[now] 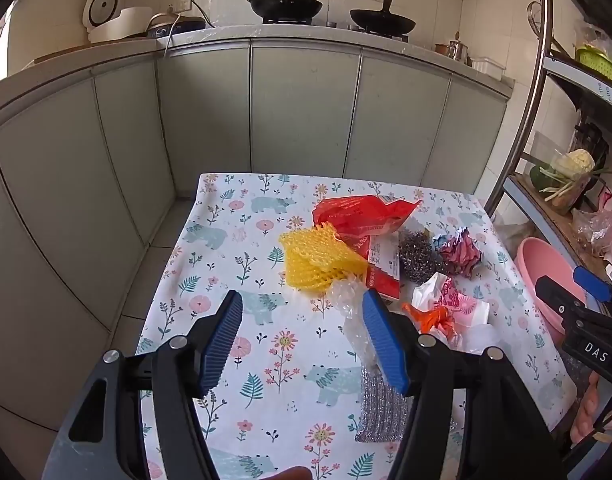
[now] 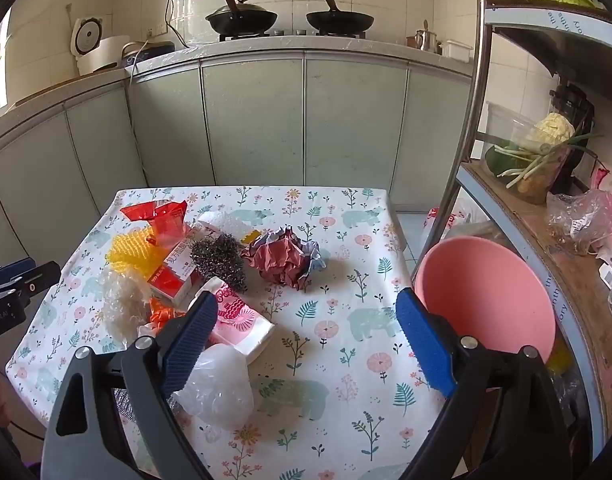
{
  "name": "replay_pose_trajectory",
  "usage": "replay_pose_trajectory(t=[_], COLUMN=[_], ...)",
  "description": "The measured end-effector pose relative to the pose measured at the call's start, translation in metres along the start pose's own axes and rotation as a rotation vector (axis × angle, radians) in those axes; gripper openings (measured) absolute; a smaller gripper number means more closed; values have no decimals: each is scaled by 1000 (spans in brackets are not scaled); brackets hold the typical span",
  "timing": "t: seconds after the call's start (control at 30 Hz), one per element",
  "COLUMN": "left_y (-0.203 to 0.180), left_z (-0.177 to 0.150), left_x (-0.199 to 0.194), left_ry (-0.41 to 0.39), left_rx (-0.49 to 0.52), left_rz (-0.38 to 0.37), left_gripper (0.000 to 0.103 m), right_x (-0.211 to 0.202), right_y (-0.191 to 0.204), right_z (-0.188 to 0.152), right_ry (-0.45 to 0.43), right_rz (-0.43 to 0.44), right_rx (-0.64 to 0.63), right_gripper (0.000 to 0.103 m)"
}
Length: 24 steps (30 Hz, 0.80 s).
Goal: Collect trash
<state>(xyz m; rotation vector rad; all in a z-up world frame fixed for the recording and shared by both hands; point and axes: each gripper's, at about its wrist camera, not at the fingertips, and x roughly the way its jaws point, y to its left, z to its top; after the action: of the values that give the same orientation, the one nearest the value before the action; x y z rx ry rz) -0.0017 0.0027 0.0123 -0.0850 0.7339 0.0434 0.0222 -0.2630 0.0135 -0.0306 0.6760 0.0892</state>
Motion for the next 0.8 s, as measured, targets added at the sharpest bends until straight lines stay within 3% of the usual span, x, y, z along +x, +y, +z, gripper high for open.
replay_pose_trajectory(t=[0.3,0.8], left_y=[0,-3], left_z=[11,-1], left_x=[-4,-5], left_ry=[-4,-12], left_rx=[0,4], left_rz=[-1,-4], left_gripper=[62,62], right_x=[-3,-6], right_y=[-3,-4], right_z=[0,0], right_ry=[-3,-8], right_rz=[-8,-10], right_rx=[8,8], right_gripper=[91,91])
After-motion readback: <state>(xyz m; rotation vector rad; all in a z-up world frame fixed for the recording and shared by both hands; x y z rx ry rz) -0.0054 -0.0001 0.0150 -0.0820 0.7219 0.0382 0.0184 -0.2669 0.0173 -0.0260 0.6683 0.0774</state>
